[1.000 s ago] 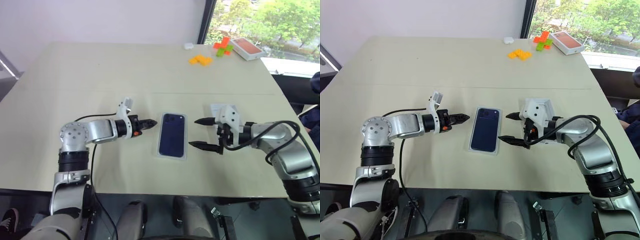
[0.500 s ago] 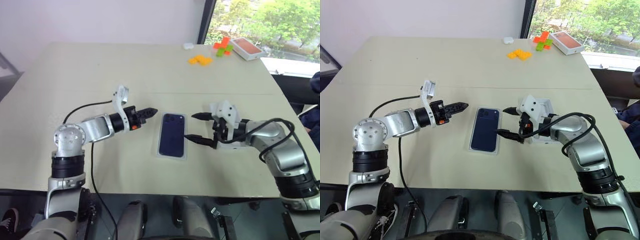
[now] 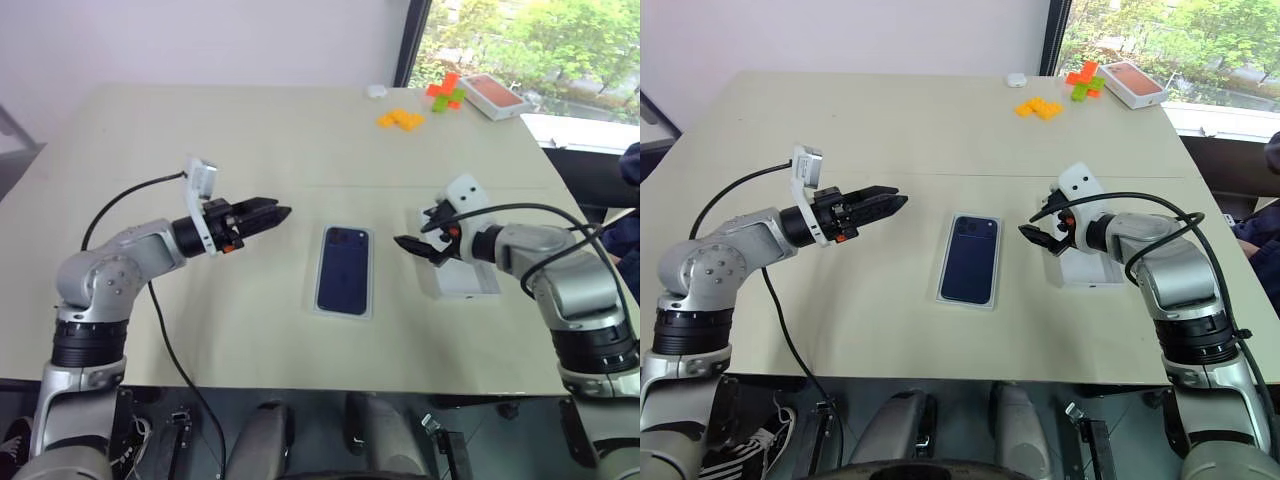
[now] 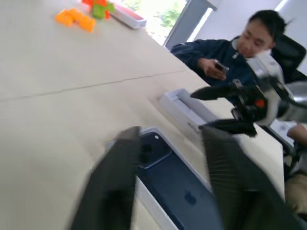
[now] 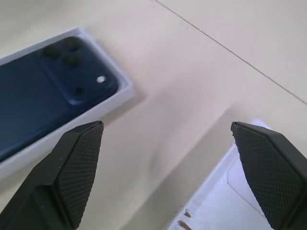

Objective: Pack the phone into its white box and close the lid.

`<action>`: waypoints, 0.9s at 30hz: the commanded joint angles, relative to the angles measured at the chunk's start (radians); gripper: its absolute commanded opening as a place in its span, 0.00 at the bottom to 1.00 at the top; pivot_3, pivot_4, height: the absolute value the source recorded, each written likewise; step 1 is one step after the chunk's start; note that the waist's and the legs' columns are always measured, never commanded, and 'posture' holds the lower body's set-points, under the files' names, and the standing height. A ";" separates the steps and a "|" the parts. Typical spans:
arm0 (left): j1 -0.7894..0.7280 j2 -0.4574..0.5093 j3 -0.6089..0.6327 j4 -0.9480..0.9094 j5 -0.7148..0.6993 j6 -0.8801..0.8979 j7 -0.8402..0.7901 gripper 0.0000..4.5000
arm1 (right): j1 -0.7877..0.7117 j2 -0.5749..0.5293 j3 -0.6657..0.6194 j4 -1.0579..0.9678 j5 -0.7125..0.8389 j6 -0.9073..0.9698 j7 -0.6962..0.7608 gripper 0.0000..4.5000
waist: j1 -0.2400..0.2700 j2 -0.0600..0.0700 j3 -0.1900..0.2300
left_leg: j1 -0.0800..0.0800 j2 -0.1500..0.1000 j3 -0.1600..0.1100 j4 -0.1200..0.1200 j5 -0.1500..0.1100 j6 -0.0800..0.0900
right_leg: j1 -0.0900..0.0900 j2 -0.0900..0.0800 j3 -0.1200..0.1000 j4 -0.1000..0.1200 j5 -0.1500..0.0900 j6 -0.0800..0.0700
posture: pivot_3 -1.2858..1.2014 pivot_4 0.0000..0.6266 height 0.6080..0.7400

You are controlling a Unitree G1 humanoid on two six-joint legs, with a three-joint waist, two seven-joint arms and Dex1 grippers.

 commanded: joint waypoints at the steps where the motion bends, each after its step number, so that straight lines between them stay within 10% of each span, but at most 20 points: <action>1: 0.059 0.064 0.000 -0.044 0.061 -0.133 -0.217 0.93 | -0.028 0.003 -0.038 -0.103 0.001 0.206 -0.093 1.00 | -0.002 0.000 0.000 | 0.000 0.000 0.000 0.000 0.000 0.001 | 0.000 0.000 0.000 0.000 0.000 0.000 | 0.52 0.24 1.00; 10: 0.154 0.130 0.002 -0.037 0.126 -0.256 -0.458 0.99 | -0.056 0.104 -0.066 -0.173 -0.011 0.517 -0.265 1.00 | -0.002 0.001 0.000 | -0.005 0.000 0.001 0.000 -0.002 0.003 | -0.004 -0.001 0.000 -0.001 0.000 0.000 | 0.52 0.24 1.00; 27: 0.163 0.057 -0.011 -0.087 0.147 -0.235 -0.370 0.99 | -0.296 0.013 0.009 0.155 0.089 0.664 -0.151 1.00 | -0.028 0.001 0.000 | -0.004 0.001 0.001 0.001 -0.003 0.005 | -0.004 0.001 -0.001 0.000 0.002 0.003 | 0.52 0.24 1.00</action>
